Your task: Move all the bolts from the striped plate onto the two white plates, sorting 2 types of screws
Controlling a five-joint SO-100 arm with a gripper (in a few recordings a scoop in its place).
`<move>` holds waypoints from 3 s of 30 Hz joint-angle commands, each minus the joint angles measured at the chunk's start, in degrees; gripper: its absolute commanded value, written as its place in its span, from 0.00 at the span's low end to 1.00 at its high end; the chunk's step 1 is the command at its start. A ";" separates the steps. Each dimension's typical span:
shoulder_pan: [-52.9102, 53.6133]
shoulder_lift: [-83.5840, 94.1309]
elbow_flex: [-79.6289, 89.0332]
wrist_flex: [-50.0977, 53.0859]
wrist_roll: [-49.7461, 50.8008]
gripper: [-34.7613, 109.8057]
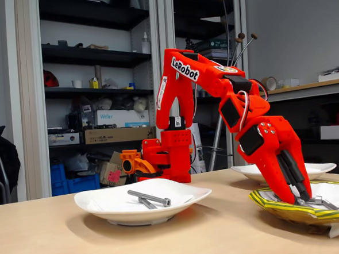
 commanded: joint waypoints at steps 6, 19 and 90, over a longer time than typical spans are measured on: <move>2.64 -3.34 -4.13 0.70 0.35 0.32; 3.25 -16.08 -24.43 15.56 -2.20 0.24; 3.52 -47.72 -88.51 62.14 -15.29 0.30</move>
